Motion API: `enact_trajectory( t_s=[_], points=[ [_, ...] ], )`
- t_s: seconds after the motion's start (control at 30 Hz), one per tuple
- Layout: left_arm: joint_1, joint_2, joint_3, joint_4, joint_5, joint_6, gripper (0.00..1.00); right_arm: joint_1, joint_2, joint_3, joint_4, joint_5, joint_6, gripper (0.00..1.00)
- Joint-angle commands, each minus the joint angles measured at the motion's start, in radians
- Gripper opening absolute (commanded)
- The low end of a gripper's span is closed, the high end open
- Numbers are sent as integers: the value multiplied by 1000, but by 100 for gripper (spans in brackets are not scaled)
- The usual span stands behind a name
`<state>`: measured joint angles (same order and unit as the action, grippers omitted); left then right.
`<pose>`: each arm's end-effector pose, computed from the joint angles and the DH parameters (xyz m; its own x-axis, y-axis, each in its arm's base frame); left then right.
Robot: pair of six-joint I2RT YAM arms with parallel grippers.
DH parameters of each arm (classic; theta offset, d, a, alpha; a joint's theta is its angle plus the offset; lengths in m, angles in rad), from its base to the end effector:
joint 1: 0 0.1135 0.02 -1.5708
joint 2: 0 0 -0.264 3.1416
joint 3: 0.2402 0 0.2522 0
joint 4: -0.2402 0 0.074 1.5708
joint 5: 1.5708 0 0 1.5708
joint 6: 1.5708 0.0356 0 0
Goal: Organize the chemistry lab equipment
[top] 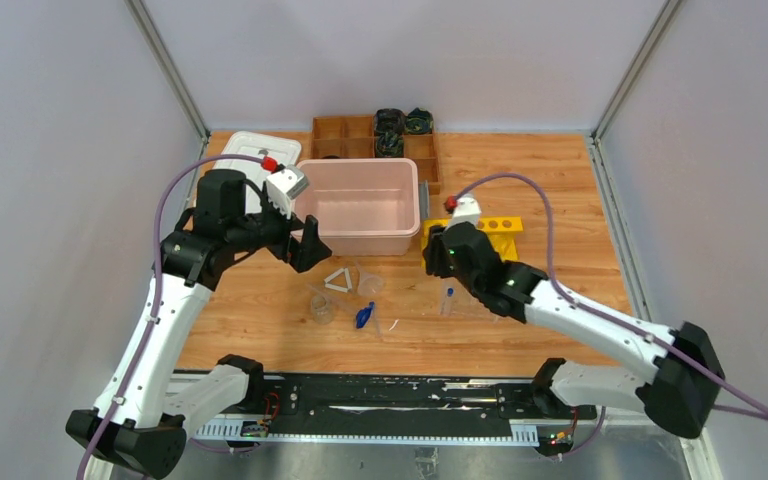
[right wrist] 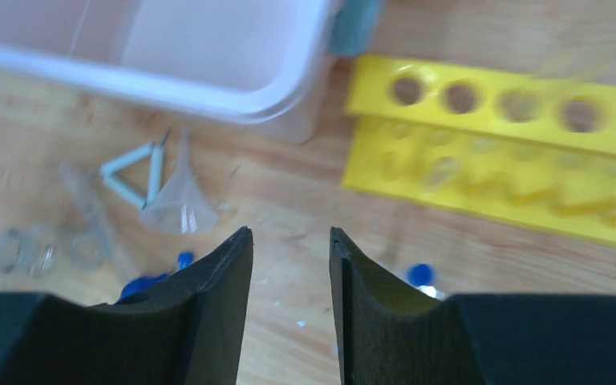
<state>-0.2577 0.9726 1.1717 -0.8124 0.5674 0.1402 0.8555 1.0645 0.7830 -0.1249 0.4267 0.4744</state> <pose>0.1737 -0.0656 0.3790 -0.4617 0.2436 -0.8530 0.7114 0.6760 -0.1920 0.1696 0.1728 0.2919 -0.4307 0.1384 -0.8918 -0.2711 0.9227 0.2741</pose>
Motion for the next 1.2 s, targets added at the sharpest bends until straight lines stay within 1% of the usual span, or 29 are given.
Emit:
enact_trajectory(
  t_s=[0.0,0.1,0.23,0.37,0.5,0.7,0.97,1.17],
  points=[
    [-3,9,15,30,-59,-26,100,95,184,95,6,-238,-20,42],
    [-3,10,14,30,-58,-27,100,141,335,194,-33,-282,-25,35],
    [-2,-3,14,31,-57,-17,100,189,472,247,-41,-322,-12,31],
    [-3,-9,9,30,-55,-13,100,212,554,269,-49,-320,9,27],
    [-2,-10,7,30,-54,-12,100,225,597,270,-51,-311,21,24],
    [-3,-11,11,30,-53,-10,100,240,647,276,-55,-312,23,24],
    [-3,-20,13,30,-58,-8,100,263,711,306,-72,-298,12,30],
    [-2,-19,17,31,-63,-6,100,263,746,319,-106,-262,12,29]
  ],
)
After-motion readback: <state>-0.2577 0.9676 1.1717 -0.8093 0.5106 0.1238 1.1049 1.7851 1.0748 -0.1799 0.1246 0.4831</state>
